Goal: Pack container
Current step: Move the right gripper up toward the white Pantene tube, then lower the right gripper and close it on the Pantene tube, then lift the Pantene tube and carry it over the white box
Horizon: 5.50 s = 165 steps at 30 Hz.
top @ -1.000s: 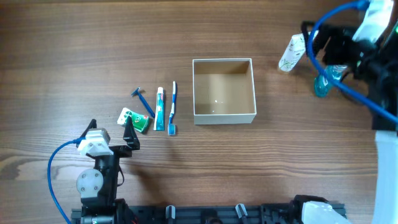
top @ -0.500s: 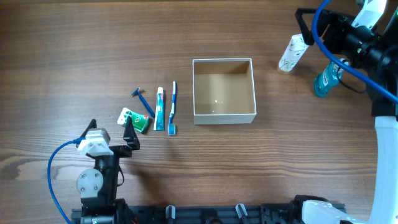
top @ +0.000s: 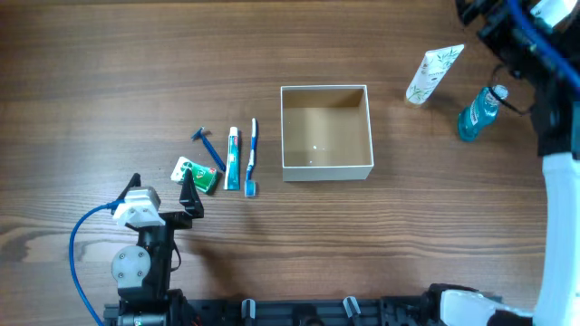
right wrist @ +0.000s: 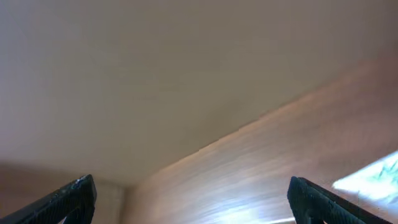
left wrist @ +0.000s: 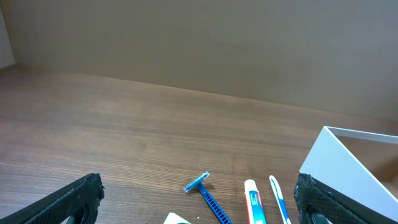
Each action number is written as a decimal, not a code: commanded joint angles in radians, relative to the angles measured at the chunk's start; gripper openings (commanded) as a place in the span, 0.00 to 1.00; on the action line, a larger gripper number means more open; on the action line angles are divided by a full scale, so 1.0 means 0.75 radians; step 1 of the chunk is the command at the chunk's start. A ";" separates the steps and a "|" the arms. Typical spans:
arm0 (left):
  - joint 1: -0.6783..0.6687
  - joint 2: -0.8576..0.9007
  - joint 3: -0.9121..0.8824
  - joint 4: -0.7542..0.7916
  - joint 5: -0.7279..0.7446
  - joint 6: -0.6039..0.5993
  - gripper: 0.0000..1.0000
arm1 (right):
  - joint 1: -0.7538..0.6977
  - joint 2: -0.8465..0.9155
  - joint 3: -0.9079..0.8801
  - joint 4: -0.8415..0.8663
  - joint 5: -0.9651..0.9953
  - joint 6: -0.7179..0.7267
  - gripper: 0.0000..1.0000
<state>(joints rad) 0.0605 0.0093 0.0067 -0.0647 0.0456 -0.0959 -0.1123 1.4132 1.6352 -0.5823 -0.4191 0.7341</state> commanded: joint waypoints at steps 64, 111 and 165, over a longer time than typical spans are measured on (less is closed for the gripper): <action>-0.007 -0.004 -0.001 -0.014 -0.017 -0.023 1.00 | -0.014 0.225 0.010 -0.364 0.283 1.007 1.00; -0.007 -0.004 -0.001 -0.014 -0.018 -0.023 1.00 | -0.011 0.623 0.010 -0.350 0.293 0.889 1.00; -0.007 -0.004 -0.001 -0.014 -0.017 -0.023 1.00 | -0.004 0.158 0.012 -0.162 -0.232 0.583 0.04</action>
<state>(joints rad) 0.0605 0.0093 0.0067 -0.0647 0.0456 -0.0963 -0.1196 1.6238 1.6302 -0.7174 -0.4423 1.2766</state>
